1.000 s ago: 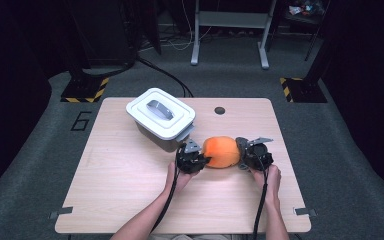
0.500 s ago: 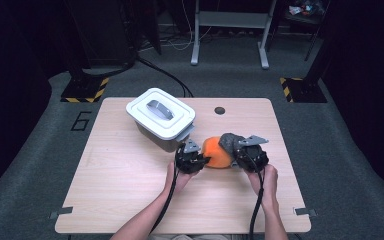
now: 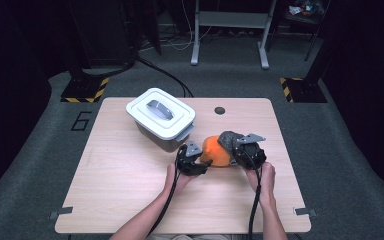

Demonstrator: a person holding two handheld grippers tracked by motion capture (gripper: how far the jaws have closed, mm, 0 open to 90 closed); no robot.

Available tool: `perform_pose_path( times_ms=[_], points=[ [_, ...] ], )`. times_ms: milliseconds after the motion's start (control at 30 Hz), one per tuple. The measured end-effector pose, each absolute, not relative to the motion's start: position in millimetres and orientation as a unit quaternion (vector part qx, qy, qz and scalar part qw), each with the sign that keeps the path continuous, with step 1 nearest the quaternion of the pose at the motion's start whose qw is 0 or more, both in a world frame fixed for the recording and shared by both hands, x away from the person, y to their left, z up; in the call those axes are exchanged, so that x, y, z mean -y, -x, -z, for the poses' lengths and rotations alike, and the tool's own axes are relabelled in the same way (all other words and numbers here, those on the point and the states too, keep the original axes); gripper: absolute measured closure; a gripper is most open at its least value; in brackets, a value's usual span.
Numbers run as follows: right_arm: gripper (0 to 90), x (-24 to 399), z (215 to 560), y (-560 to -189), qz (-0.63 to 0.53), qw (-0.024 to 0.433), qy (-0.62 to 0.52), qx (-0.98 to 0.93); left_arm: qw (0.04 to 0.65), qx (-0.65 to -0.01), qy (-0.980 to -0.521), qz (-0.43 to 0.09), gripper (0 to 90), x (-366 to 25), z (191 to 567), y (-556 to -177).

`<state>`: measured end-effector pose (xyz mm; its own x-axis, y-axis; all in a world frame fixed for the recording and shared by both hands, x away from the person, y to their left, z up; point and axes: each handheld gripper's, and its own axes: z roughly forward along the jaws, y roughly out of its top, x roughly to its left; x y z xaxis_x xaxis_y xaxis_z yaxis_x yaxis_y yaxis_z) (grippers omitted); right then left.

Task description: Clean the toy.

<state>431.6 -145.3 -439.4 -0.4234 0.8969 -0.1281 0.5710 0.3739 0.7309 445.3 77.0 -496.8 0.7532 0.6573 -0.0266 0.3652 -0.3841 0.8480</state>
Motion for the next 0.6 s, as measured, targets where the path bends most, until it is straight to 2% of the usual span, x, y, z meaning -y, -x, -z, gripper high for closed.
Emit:
perform_pose_path(
  times_ms=[67, 167, 233, 367, 600],
  points=[
    [72.4, 145.3, 439.7, -431.7, -0.306, 0.265, -0.464, -0.788, 0.454, -0.308, -0.818, -0.17, 53.2, -74.0, 497.5, -445.1],
    [72.4, 145.4, 440.3, -431.9, -0.306, 0.267, -0.464, -0.787, 0.458, -0.305, -0.818, -0.167, 68.6, -72.6, 498.1, -445.9],
    [72.4, 146.0, 440.1, -431.8, -0.307, 0.268, -0.464, -0.786, 0.462, -0.304, -0.816, -0.168, 74.5, -73.3, 498.0, -446.1],
    [72.4, 148.0, 437.0, -428.6, -0.311, 0.272, -0.469, -0.781, 0.47, -0.306, -0.814, -0.155, 79.9, -75.5, 494.3, -443.8],
    [72.4, 141.7, 413.3, -412.7, -0.333, 0.276, -0.436, -0.789, 0.491, -0.322, -0.803, -0.105, 81.6, -79.0, 476.5, -436.8]
  ],
)
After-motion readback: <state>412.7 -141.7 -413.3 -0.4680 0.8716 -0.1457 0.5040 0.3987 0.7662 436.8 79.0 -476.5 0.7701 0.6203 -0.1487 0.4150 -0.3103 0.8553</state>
